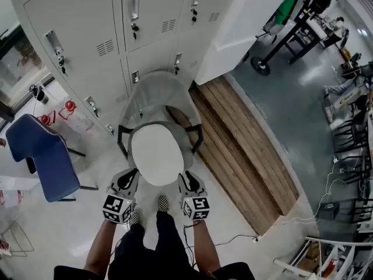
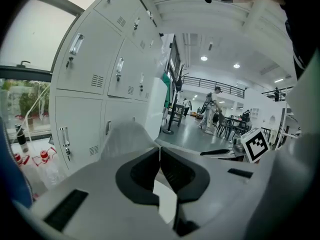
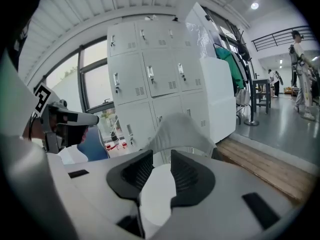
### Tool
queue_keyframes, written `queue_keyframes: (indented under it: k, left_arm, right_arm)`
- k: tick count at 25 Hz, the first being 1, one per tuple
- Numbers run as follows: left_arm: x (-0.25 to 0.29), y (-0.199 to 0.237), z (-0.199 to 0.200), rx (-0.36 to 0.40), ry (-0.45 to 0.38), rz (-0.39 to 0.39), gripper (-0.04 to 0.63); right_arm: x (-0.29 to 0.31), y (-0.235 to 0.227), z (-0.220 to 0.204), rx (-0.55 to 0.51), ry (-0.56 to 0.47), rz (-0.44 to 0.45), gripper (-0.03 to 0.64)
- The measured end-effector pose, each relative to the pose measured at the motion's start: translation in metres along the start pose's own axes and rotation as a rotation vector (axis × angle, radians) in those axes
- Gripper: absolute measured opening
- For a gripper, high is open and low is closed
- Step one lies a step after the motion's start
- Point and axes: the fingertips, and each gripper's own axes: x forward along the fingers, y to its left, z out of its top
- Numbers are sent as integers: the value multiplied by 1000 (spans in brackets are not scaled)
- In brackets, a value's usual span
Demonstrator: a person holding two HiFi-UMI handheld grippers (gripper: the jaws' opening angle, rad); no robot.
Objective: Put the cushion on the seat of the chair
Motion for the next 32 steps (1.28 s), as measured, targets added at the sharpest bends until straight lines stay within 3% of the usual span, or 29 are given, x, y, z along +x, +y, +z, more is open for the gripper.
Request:
queue_keyframes:
  k: [19,32]
  left_arm:
    - [-100,-31,68,68,-112,-26,25]
    - [-160,-45,82,111,-163,-39,25]
  right_arm:
    - [-106,87,100,-78,-209,-58,64]
    - [-155,143,114,-134,-257,-61,41]
